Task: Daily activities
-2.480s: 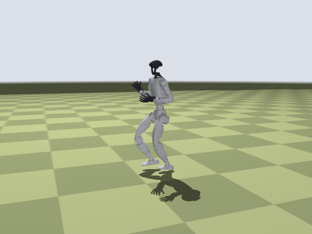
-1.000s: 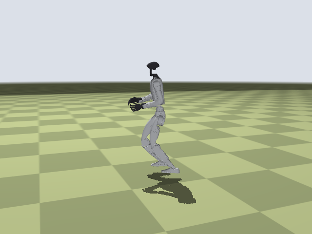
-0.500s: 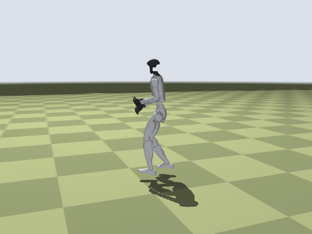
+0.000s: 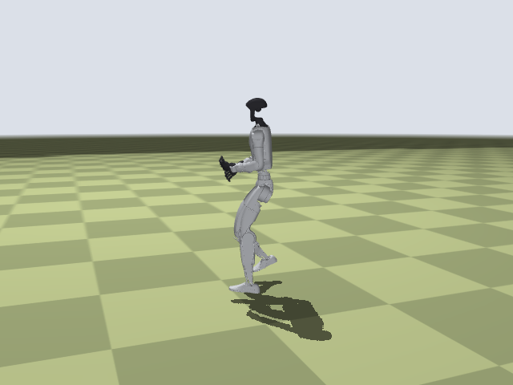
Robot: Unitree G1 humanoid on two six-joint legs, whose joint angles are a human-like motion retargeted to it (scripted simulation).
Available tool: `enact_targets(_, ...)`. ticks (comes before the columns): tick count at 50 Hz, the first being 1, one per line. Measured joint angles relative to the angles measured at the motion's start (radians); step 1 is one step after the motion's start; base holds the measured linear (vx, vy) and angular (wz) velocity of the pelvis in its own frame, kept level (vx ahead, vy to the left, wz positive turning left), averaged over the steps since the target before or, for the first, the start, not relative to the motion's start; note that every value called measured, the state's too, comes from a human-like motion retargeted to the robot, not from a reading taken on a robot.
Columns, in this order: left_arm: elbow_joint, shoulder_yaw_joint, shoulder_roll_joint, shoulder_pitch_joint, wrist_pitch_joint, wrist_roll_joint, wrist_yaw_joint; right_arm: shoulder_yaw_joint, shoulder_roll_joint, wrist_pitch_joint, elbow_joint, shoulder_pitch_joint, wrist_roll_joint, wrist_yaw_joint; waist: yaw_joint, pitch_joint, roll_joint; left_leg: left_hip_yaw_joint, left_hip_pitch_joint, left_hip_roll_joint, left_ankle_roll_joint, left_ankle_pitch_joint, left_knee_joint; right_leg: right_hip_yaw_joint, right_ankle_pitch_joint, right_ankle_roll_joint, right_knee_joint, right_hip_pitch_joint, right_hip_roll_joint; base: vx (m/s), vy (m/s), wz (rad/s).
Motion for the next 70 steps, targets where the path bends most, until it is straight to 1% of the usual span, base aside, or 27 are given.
enact_targets(2,-0.008,0.016,0.000,0.012,-0.004,0.001,0.027,0.004,-0.019,0.000,-0.021,0.001,0.002,0.012,0.028,0.014,-0.027,-0.009,-0.060,-0.021,-0.033,0.055,0.052,-0.011,-0.088,-0.022,-0.026,0.018,-0.016,-0.33,-0.47,1.39)
enact_targets(3,-0.015,0.029,0.002,0.005,-0.006,0.003,0.050,-0.002,-0.035,0.003,-0.035,-0.012,0.007,0.021,0.045,0.028,-0.021,0.002,-0.081,-0.001,-0.052,0.111,0.052,-0.054,-0.117,-0.043,-0.053,0.016,-0.025,-0.39,-0.45,1.39)
enact_targets(5,-0.021,0.045,-0.004,0.020,-0.011,0.008,0.078,-0.002,-0.050,0.005,-0.051,-0.015,0.015,0.025,0.068,0.051,-0.041,0.093,-0.143,0.012,-0.041,0.136,0.131,-0.134,-0.162,-0.069,-0.072,0.007,-0.080,-0.46,-0.41,1.51)
enact_targets(8,-0.033,0.065,-0.012,0.042,-0.014,0.027,0.105,-0.011,-0.070,0.009,-0.079,-0.017,0.054,0.022,0.086,0.077,-0.037,0.248,-0.194,0.059,0.027,-0.004,0.332,-0.250,-0.145,-0.078,-0.106,-0.016,-0.121,-0.51,-0.33,1.36)
enact_targets(10,-0.031,0.084,-0.011,0.046,-0.011,0.052,0.117,-0.020,-0.090,0.015,-0.107,-0.026,0.092,0.014,0.121,0.100,0.020,0.323,-0.182,0.154,0.068,-0.129,0.534,-0.325,-0.069,-0.081,-0.175,-0.018,-0.068,-0.53,-0.27,0.42)
enact_targets(13,0.009,0.093,-0.009,0.059,-0.017,0.083,0.125,-0.045,-0.110,0.016,-0.152,-0.014,0.083,-0.004,0.152,0.108,0.109,0.344,-0.095,0.220,0.074,-0.209,0.755,-0.402,0.083,-0.062,-0.287,-0.033,0.038,-0.57,-0.26,0.18)
enact_targets(16,0.071,0.093,-0.007,0.068,-0.032,0.093,0.146,-0.072,-0.118,0.007,-0.190,0.003,0.055,-0.022,0.134,0.100,0.152,0.317,0.012,0.177,0.053,-0.215,0.775,-0.434,0.174,-0.038,-0.351,-0.082,0.098,-0.60,-0.25,0.63)
enact_targets(19,0.128,0.093,0.001,0.055,-0.049,0.097,0.178,-0.090,-0.121,-0.006,-0.222,0.007,0.025,-0.036,0.098,0.102,0.147,0.286,0.079,0.114,0.082,-0.293,0.645,-0.414,0.150,-0.013,-0.328,-0.153,0.103,-0.63,-0.22,0.94)
enact_targets(22,0.162,0.086,0.020,0.024,-0.055,0.116,0.206,-0.097,-0.123,-0.023,-0.248,-0.005,-0.014,-0.030,0.084,0.113,0.116,0.273,0.080,0.075,0.153,-0.437,0.520,-0.423,0.058,-0.034,-0.187,-0.207,0.025,-0.68,-0.19,0.81)
enact_targets(23,0.171,0.082,0.028,0.011,-0.056,0.127,0.215,-0.097,-0.123,-0.027,-0.254,-0.010,-0.022,-0.022,0.086,0.117,0.103,0.268,0.067,0.063,0.170,-0.455,0.494,-0.424,0.027,-0.045,-0.123,-0.213,-0.008,-0.71,-0.17,0.74)
enact_targets(25,0.185,0.074,0.041,-0.005,-0.058,0.142,0.231,-0.092,-0.122,-0.033,-0.267,-0.018,-0.031,-0.001,0.097,0.120,0.080,0.252,0.034,0.040,0.192,-0.454,0.453,-0.420,-0.018,-0.074,0.009,-0.202,-0.078,-0.72,-0.16,0.74)
enact_targets(28,0.181,0.069,0.049,-0.008,-0.060,0.137,0.238,-0.081,-0.121,-0.034,-0.288,-0.023,-0.024,0.033,0.107,0.104,0.033,0.220,-0.010,-0.020,0.200,-0.356,0.352,-0.374,-0.030,-0.096,0.144,-0.131,-0.174,-0.72,-0.15,0.92)
enact_targets(30,0.162,0.070,0.049,0.005,-0.066,0.138,0.239,-0.074,-0.121,-0.037,-0.305,-0.015,-0.017,0.046,0.113,0.089,0.005,0.198,-0.040,-0.056,0.192,-0.275,0.284,-0.335,-0.009,-0.086,0.180,-0.060,-0.207,-0.71,-0.14,1.02)
enact_targets(34,0.104,0.081,0.035,0.029,-0.088,0.139,0.262,-0.076,-0.128,-0.055,-0.332,0.000,0.006,0.026,0.121,0.069,-0.039,0.162,-0.099,-0.123,0.155,-0.114,0.149,-0.257,0.015,-0.022,0.105,0.103,-0.189,-0.69,-0.15,1.10)
enact_targets(37,0.067,0.100,0.014,0.033,-0.106,0.145,0.298,-0.086,-0.137,-0.079,-0.350,-0.010,0.011,-0.015,0.128,0.079,-0.041,0.150,-0.135,-0.143,0.110,-0.033,0.063,-0.225,-0.088,-0.018,-0.024,0.196,-0.143,-0.69,-0.15,0.86)
enact_targets(40,0.041,0.118,-0.011,0.039,-0.130,0.159,0.337,-0.101,-0.139,-0.105,-0.368,-0.031,-0.005,-0.050,0.122,0.109,-0.029,0.193,-0.186,-0.123,0.097,-0.067,0.071,-0.258,-0.293,-0.075,-0.114,0.215,-0.142,-0.72,-0.16,0.68)
enact_targets(42,0.036,0.135,-0.027,0.018,-0.148,0.184,0.363,-0.109,-0.146,-0.118,-0.369,-0.076,-0.006,-0.074,0.127,0.146,0.029,0.226,-0.203,-0.042,0.089,-0.114,0.125,-0.311,-0.318,-0.108,-0.167,0.207,-0.100,-0.72,-0.17,0.38)
enact_targets(43,0.035,0.133,-0.035,0.026,-0.152,0.190,0.367,-0.111,-0.142,-0.121,-0.371,-0.076,-0.004,-0.082,0.119,0.155,0.033,0.258,-0.214,-0.027,0.100,-0.142,0.185,-0.334,-0.327,-0.113,-0.165,0.197,-0.112,-0.70,-0.16,0.52)
enact_targets(46,0.046,0.125,-0.044,0.044,-0.158,0.212,0.370,-0.106,-0.128,-0.121,-0.367,-0.063,0.029,-0.104,0.106,0.172,0.066,0.321,-0.203,0.044,0.143,-0.250,0.456,-0.375,-0.291,-0.117,-0.182,0.168,-0.101,-0.65,-0.13,0.36)
enact_targets(48,0.075,0.114,-0.039,0.041,-0.155,0.233,0.366,-0.102,-0.127,-0.118,-0.353,-0.058,0.058,-0.115,0.130,0.188,0.135,0.320,-0.155,0.140,0.159,-0.331,0.666,-0.396,-0.214,-0.123,-0.249,0.167,-0.016,-0.59,-0.11,-0.44)
enact_targets(50,0.113,0.097,-0.034,0.040,-0.152,0.259,0.366,-0.106,-0.132,-0.116,-0.344,-0.042,0.065,-0.125,0.146,0.192,0.195,0.299,-0.073,0.195,0.158,-0.362,0.807,-0.417,-0.131,-0.121,-0.320,0.164,0.060,-0.57,-0.10,-0.45)
enact_targets(55,0.226,0.056,-0.028,0.033,-0.150,0.314,0.398,-0.115,-0.158,-0.119,-0.325,-0.012,0.044,-0.149,0.142,0.182,0.264,0.219,0.158,0.150,0.111,-0.347,0.843,-0.458,0.001,-0.100,-0.418,0.107,0.145,-0.55,-0.07,-0.02)
enact_targets(58,0.287,0.040,-0.028,0.017,-0.151,0.341,0.434,-0.110,-0.178,-0.120,-0.308,-0.015,0.025,-0.156,0.135,0.184,0.265,0.175,0.238,0.095,0.107,-0.392,0.725,-0.472,0.054,-0.079,-0.432,0.050,0.149,-0.56,-0.01,0.14)
enact_targets(61,0.322,0.028,-0.024,-0.011,-0.151,0.362,0.467,-0.101,-0.193,-0.125,-0.292,-0.026,0.003,-0.163,0.128,0.193,0.241,0.162,0.252,0.053,0.146,-0.479,0.588,-0.463,0.095,-0.040,-0.432,-0.015,0.128,-0.60,0.03,0.23)
enact_targets(63,0.337,0.022,-0.020,-0.030,-0.150,0.374,0.488,-0.095,-0.199,-0.127,-0.281,-0.034,-0.011,-0.166,0.121,0.198,0.214,0.168,0.232,0.028,0.180,-0.513,0.505,-0.427,0.129,0.007,-0.432,-0.062,0.113,-0.64,0.06,0.30)
enact_targets(65,0.345,0.019,-0.016,-0.044,-0.152,0.378,0.506,-0.089,-0.202,-0.129,-0.272,-0.039,-0.020,-0.163,0.115,0.200,0.190,0.181,0.197,0.009,0.203,-0.505,0.437,-0.395,0.144,0.046,-0.429,-0.106,0.092,-0.65,0.08,0.22)
enact_targets(70,0.333,0.023,-0.008,-0.035,-0.162,0.372,0.551,-0.082,-0.202,-0.134,-0.269,-0.020,-0.027,-0.160,0.109,0.206,0.150,0.223,0.080,-0.013,0.229,-0.441,0.375,-0.389,0.103,0.063,-0.280,-0.167,0.003,-0.66,0.10,0.01)
